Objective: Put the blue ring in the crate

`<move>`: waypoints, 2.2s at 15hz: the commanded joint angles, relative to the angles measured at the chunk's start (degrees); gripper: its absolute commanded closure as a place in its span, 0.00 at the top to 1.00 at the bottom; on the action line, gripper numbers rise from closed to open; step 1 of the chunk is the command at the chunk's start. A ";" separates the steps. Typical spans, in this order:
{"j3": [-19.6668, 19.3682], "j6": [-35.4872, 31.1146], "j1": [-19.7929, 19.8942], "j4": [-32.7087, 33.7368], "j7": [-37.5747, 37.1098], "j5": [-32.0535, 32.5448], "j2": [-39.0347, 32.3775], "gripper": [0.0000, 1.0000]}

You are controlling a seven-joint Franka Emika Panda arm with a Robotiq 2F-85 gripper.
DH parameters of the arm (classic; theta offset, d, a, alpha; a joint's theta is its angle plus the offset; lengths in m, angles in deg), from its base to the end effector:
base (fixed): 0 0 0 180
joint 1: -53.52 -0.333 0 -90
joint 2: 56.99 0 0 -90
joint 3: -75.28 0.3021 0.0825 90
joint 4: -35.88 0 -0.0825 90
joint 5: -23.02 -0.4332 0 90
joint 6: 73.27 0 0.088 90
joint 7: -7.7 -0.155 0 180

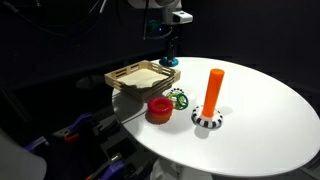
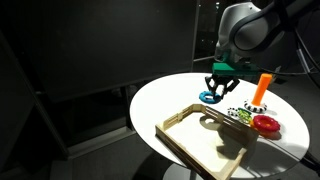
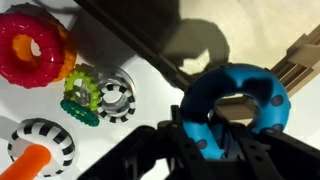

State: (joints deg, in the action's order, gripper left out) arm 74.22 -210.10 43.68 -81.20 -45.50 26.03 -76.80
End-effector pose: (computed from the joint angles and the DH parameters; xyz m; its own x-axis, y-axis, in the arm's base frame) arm 0.6172 0.0928 0.1744 0.7412 -0.6705 0.0326 -0.6713 -0.7407 0.0268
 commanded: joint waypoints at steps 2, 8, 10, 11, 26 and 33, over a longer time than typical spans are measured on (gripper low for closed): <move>0.95 -1.83 -1.15 0.32 3.48 1.04 -1.04 0.11; 1.38 -2.40 -2.50 0.82 6.32 0.47 -4.12 0.11; 1.07 -2.57 -3.02 1.02 6.50 0.92 -5.25 0.11; 0.95 -2.75 -3.18 1.11 6.64 0.96 -5.87 0.11; -2.27 -5.60 -7.03 2.42 5.70 5.72 -11.43 0.47; -1.63 -4.83 -5.76 2.78 7.15 3.95 -9.77 1.00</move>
State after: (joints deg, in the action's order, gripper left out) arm 72.52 -215.72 37.24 -79.29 -39.74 30.66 -87.59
